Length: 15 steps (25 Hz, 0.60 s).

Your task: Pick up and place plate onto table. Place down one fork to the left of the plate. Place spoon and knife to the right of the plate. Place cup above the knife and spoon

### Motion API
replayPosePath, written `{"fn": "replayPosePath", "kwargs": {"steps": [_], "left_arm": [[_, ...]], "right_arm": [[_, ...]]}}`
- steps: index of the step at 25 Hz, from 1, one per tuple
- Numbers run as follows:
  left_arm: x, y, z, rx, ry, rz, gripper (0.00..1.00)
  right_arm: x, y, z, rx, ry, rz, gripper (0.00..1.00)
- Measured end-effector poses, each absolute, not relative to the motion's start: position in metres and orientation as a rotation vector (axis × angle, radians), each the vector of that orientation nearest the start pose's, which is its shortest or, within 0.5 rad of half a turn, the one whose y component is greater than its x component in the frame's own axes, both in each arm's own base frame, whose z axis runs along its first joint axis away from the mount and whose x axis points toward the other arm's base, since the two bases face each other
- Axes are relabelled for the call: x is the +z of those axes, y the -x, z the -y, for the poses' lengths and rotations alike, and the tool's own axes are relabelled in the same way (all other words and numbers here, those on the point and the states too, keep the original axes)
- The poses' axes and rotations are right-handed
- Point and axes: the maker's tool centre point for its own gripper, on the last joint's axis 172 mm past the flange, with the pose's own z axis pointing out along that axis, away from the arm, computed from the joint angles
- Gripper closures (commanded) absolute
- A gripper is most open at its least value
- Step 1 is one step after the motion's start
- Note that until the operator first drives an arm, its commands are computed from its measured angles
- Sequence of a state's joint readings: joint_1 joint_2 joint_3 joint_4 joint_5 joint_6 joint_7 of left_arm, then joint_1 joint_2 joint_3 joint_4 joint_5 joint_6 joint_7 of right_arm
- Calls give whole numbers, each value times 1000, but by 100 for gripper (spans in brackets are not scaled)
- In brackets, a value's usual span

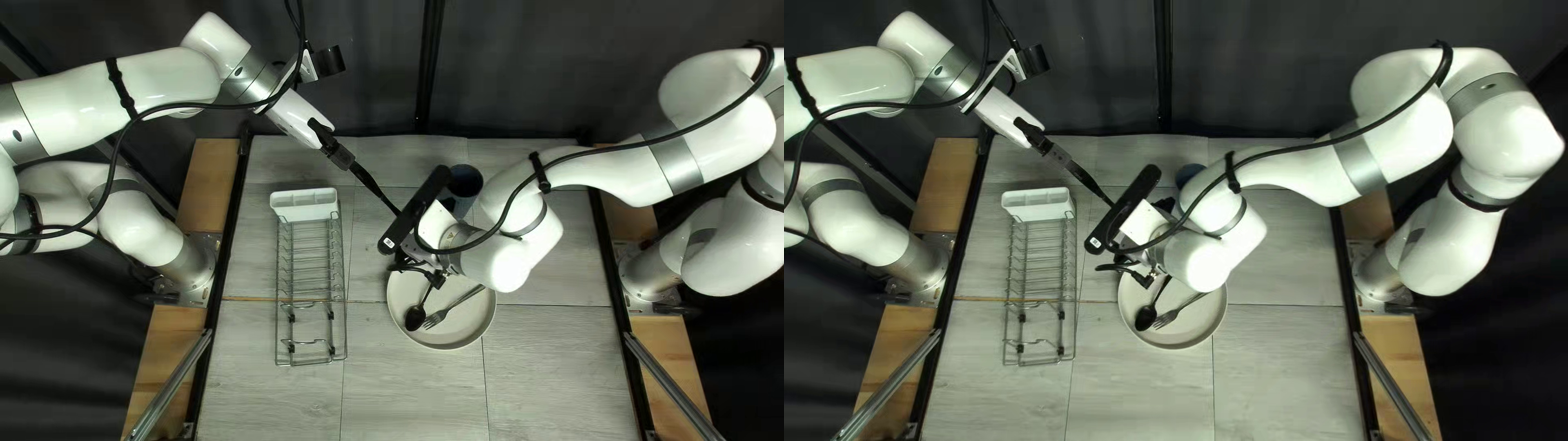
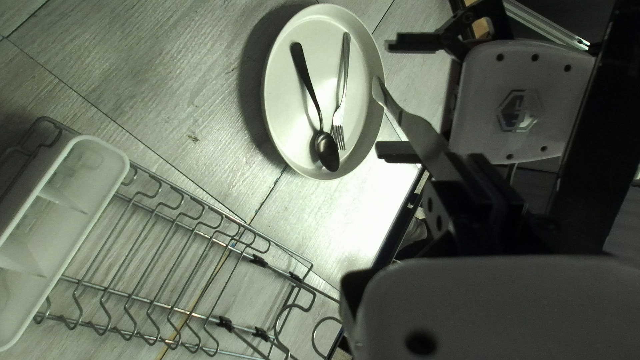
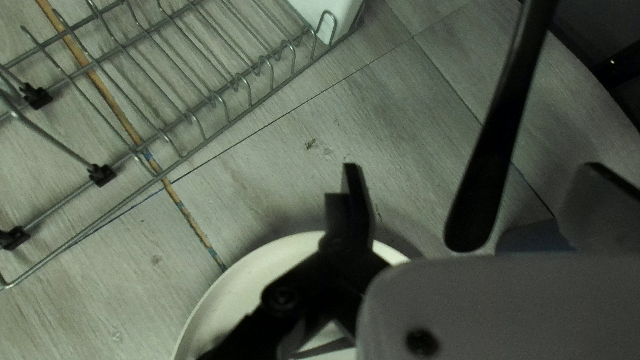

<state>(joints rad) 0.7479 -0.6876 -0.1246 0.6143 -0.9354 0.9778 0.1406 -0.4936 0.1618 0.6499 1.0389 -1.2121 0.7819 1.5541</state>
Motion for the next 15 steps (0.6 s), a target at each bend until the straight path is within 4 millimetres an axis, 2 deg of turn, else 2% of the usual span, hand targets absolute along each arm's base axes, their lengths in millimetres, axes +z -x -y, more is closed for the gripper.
{"fn": "replayPosePath", "kwargs": {"steps": [9, 10, 11, 12, 15], "left_arm": [[337, -396, -112, 754, -2194, -1079, 100], [337, -396, -112, 754, -2194, -1079, 88], [337, -396, -112, 754, -2194, -1079, 10], [337, -396, -112, 754, -2194, -1079, 0], [337, -396, -112, 754, -2194, -1079, 0]], "right_arm": [[202, -583, 35, -1220, 3197, -928, 100], [202, -583, 35, -1220, 3197, -928, 100], [202, -583, 35, -1220, 3197, -928, 100], [202, -583, 35, -1220, 3197, -928, 100], [202, -583, 34, -1220, 3197, -928, 100]]}}
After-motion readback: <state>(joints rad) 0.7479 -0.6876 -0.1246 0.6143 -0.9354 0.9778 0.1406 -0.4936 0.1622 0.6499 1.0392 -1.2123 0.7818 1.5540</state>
